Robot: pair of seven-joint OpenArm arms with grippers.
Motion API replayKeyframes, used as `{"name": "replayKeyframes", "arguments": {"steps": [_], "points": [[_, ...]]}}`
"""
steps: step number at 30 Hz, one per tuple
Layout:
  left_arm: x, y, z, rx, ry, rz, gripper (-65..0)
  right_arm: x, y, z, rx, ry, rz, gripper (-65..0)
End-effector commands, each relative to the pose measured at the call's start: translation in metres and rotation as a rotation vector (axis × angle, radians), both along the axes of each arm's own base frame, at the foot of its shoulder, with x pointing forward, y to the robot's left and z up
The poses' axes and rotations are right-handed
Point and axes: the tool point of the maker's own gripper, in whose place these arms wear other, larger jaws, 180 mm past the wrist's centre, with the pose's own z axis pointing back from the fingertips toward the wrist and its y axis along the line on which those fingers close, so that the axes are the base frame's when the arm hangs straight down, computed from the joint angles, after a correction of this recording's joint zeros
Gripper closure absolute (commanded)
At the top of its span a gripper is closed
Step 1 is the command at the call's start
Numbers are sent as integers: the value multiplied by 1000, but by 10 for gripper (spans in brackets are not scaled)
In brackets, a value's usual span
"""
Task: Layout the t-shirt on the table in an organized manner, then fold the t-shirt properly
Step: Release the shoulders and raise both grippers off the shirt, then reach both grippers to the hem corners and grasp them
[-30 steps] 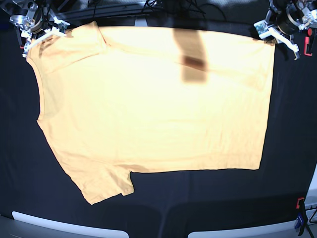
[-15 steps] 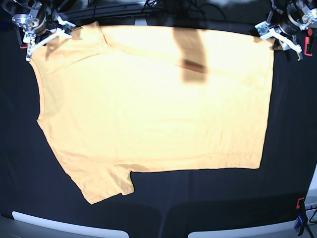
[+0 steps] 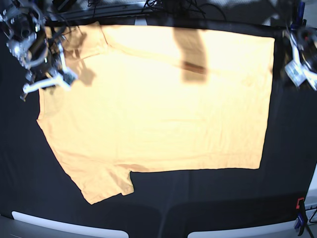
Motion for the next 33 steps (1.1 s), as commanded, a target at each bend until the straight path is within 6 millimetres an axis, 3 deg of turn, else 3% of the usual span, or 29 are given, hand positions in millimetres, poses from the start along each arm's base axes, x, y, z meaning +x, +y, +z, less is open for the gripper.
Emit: {"name": "replayKeyframes", "arguments": {"steps": [1,6,16,21,26,33], "points": [[17,4,17,-33,-69,26,-250,17,-7,11,-5,-58,-24,-132],[61,20,19,-244,-170,217,-250,56,-20,-1,111,-113,-180,-132],[163,55,7,-653,-268,523,-250,157,-15,5,403,-206,-363,-130],[209,65,-9,-780,-231,628,-250,203,-2,-2,562,-158,-390,-130],[249,65,-19,-919,-187,710,-262,239,24,-3,692,-88,-368,-130],[271,60,-37,-982,-162,787,-295,262,55,10,757,-58,-330,-130]]}}
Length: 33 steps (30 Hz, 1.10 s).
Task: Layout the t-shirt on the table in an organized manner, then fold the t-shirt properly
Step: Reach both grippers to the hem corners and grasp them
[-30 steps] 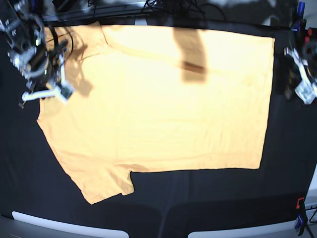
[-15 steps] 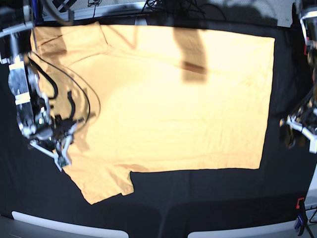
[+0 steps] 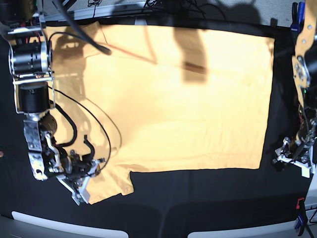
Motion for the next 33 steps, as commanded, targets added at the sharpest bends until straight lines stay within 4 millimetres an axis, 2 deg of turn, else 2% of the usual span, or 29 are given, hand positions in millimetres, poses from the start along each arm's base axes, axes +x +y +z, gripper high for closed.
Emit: {"name": "replayKeyframes", "arguments": {"steps": [1,5,11,16,23,27,33], "points": [[16,3,24,-11,-74,11,-295,18,0,29,10,-77,4,-130],[18,-20,13,-28,-73,-25,-295,22,7,34,18,-86,15,-130],[22,-52,3,-13,-50,-88,-294,19,6,30,13,-60,15,-130],[18,-41,-9,53,-8,-19,-294,15,6,27,9,-37,15,-130],[14,-45,-14,46,12,-29,-294,16,6,28,9,-37,16,-130],[14,-78,-8,-41,-24,-189,-294,17,6,29,11,-47,16,-130],[14,-98,-10,-71,-19,-227,-294,19,6,32,12,-58,16,-130]]}}
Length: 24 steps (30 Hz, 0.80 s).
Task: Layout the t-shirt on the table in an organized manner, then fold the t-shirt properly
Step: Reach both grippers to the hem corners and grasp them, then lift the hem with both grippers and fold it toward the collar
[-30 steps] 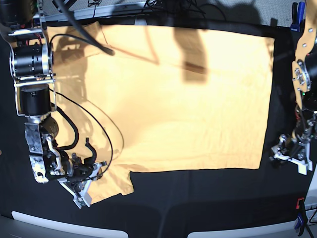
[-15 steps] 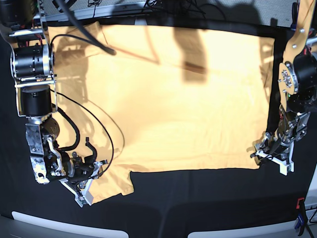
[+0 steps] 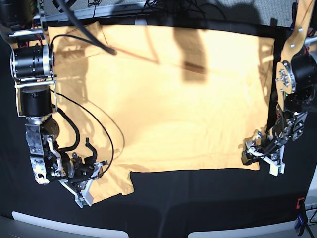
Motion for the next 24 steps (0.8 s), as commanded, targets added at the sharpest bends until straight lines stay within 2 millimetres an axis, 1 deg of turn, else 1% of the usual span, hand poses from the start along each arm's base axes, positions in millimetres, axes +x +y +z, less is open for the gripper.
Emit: {"name": "replayKeyframes", "arguments": {"steps": [1,3,4,5,8,9,12,14,17,18,19,21,24], "points": [[16,4,22,-7,-59,12,-291,18,-2,30,8,-80,-1,-130],[17,8,22,1,-61,29,-285,19,-2,31,7,-82,-1,-130],[18,13,22,13,-61,49,-259,19,-2,31,8,-84,-1,-130],[18,17,22,22,-64,64,-218,21,-2,33,9,-95,-1,-130],[18,27,23,38,-66,89,-45,27,-4,39,-5,-143,-1,-130],[19,30,24,43,-69,97,0,29,-6,41,-18,-162,0,-131],[19,37,23,65,-61,128,0,34,-10,46,-59,-203,4,-132],[19,38,22,68,-58,133,0,39,-11,51,-76,-229,5,-143],[18,35,19,66,-43,124,0,46,-12,56,-67,-230,-6,-241],[18,33,19,68,-39,119,0,49,-14,58,-64,-227,-12,-265],[17,31,16,80,-30,104,0,52,-16,59,-61,-220,-10,-275],[13,28,11,116,-4,68,0,57,-25,58,-56,-190,-29,-276],[12,24,8,129,3,54,0,56,-46,45,-81,-115,-78,-276]]}}
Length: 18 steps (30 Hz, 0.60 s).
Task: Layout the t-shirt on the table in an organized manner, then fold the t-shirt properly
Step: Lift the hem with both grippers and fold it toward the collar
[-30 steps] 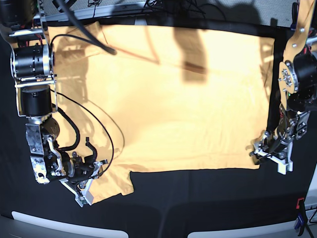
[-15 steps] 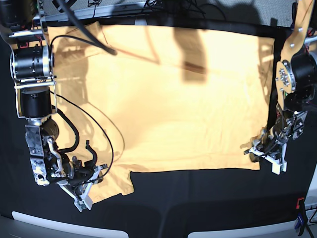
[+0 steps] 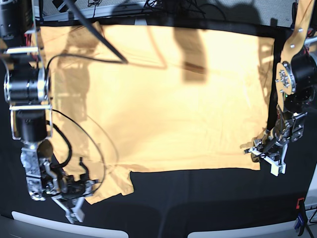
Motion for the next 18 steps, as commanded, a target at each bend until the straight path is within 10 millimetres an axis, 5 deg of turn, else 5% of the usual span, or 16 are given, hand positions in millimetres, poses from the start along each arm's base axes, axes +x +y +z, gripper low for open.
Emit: {"name": "replayKeyframes", "arguments": {"steps": [1,7,18], "points": [[13,4,17,4,-37,2,0,11,-11,19,2,-38,-22,-276],[13,4,18,4,-38,2,0,-16,-43,-18,23,111,-68,-275],[15,5,19,1,-49,8,0,-51,-128,-25,-88,151,-185,-274]]}}
